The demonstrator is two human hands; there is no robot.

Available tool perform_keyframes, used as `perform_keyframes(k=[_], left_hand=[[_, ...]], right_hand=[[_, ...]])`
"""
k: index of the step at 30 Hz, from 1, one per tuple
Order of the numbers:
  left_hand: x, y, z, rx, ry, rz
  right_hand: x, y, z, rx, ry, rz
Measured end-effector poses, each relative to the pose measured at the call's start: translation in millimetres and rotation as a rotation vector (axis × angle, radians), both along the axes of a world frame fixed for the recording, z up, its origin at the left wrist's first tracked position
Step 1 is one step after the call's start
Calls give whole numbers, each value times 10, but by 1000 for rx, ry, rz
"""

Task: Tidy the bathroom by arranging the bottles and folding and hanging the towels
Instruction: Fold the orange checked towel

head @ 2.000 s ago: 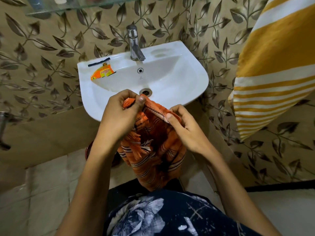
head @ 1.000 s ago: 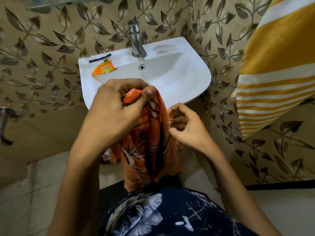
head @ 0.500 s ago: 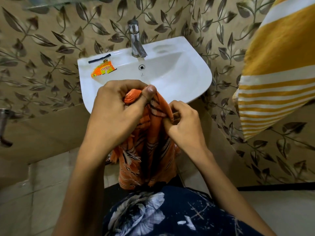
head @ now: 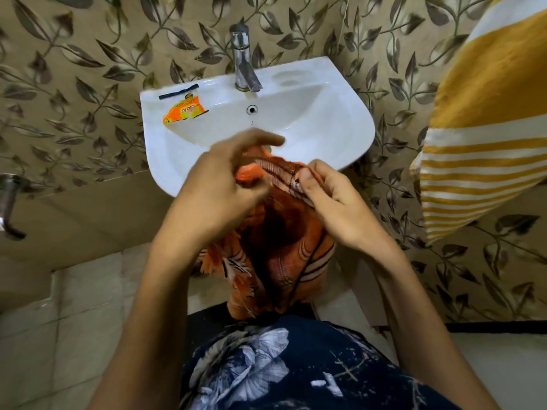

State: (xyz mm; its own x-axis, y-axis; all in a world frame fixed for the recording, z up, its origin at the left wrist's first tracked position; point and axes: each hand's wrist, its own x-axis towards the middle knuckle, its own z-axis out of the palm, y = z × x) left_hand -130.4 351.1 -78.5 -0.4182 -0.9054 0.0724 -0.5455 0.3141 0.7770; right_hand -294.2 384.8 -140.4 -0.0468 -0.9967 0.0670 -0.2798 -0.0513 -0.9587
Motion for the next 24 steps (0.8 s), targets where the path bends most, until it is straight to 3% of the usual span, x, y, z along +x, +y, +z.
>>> perform_keyframes(k=[4,11,16,20,24], left_hand=[[-89,39,-31,25,-34,-173],[-97,1,-107,-67,-86,-64],[-112,65,-65,-143,-101,-93],[-60,115,52,-199,16,-116],[42,74,137,-231,185,14]], right_hand=[[47,28,112,22,-117,64],[-21,42,127,-125,97,72],[9,-4,15,-210,324,-70],[-67,-19,-226,-101,395,-220],[-109,-20,-324,-7,342,-351]])
